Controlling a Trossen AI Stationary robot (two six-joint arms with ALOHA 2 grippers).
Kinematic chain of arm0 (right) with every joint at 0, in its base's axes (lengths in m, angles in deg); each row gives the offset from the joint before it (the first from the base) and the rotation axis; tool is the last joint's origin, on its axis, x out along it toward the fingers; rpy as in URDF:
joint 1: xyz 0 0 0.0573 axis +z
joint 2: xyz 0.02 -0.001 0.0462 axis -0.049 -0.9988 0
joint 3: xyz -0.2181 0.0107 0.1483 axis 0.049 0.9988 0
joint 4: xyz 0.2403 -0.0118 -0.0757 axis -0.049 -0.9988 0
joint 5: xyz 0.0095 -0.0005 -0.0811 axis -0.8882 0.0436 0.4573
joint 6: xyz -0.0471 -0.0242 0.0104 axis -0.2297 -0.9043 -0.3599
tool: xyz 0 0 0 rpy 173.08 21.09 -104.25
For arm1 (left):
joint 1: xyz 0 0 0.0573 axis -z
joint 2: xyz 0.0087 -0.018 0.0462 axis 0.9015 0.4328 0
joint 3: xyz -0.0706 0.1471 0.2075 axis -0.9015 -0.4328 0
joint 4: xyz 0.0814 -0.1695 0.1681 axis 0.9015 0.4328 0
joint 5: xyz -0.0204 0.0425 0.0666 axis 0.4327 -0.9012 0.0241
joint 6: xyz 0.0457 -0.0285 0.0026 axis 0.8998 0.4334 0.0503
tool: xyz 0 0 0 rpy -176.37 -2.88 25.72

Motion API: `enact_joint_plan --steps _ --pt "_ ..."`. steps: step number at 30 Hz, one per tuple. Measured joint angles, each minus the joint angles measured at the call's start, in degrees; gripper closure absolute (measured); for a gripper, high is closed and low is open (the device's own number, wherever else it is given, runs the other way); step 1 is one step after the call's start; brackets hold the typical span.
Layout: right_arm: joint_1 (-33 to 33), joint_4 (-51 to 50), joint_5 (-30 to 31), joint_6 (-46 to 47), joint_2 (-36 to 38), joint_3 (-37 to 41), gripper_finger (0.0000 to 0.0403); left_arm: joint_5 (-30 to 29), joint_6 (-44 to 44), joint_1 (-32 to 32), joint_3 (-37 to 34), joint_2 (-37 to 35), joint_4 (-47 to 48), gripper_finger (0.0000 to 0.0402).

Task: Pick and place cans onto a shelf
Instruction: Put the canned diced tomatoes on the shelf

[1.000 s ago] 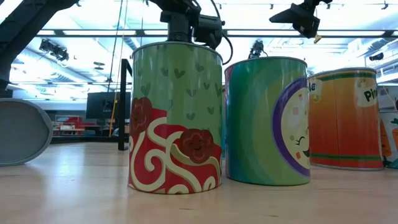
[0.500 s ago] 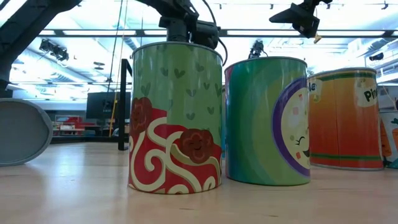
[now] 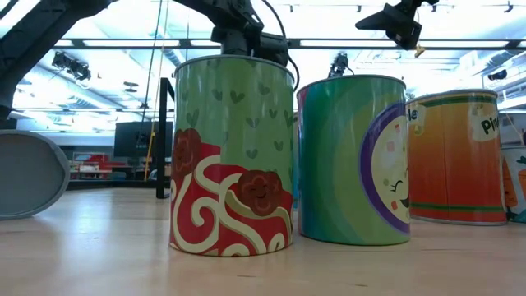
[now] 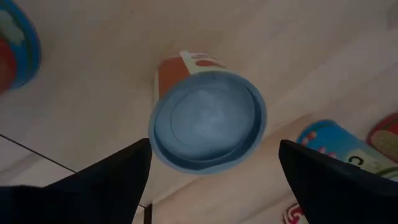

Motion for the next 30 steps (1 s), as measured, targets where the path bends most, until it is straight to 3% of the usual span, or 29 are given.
enact_joint_plan --steps 6,23,30 --pt "0.0 1.4 0.0 -0.4 0.0 0.0 0.0121 -5.1 2.7 1.9 0.0 0.0 -0.3 0.0053" --pt "0.0 1.5 0.0 -1.1 0.0 0.0 0.0121 -3.3 6.5 3.3 0.0 0.0 0.7 0.0053" --pt "0.0 1.6 0.0 -1.1 0.0 0.0 0.0121 -6.8 12.4 3.9 0.0 -0.1 0.9 0.0053"
